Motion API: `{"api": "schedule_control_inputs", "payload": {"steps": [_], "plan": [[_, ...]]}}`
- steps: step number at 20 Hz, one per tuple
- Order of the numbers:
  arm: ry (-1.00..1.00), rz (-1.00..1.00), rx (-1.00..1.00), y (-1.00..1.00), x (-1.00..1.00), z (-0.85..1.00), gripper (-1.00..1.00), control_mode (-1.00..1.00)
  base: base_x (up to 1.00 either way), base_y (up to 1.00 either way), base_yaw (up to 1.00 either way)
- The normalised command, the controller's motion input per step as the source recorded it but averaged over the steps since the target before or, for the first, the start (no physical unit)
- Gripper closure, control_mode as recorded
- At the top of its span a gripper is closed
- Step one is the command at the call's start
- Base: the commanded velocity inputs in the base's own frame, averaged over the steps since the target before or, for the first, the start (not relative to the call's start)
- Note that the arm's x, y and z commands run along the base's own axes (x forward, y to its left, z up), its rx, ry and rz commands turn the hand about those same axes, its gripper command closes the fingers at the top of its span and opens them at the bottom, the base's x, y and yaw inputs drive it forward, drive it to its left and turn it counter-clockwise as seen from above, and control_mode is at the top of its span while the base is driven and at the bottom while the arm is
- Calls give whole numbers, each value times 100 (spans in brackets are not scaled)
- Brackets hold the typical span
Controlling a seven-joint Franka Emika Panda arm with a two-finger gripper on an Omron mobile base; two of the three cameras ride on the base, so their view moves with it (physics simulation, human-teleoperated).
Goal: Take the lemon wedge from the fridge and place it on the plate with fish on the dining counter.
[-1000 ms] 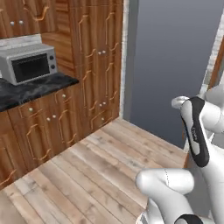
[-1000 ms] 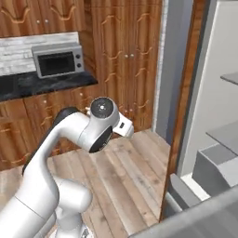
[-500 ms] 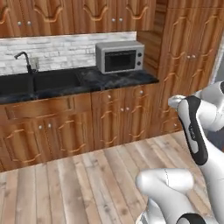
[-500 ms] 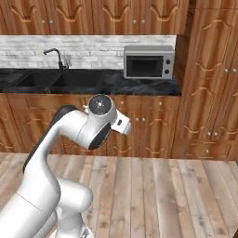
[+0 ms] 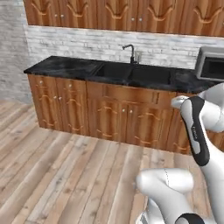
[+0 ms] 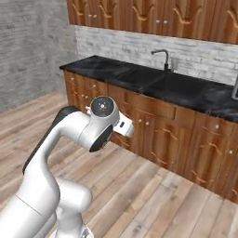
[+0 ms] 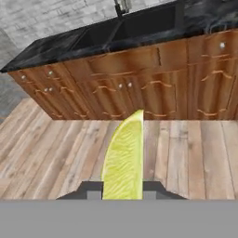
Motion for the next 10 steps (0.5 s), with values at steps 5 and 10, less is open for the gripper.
{"api": "schedule_control_inputs", "payload": {"steps": [5,10], "plan": [[0,0,0,0,0,0,100,100,1,0,98],[0,0,0,0,0,0,100,100,6,2,94]]}}
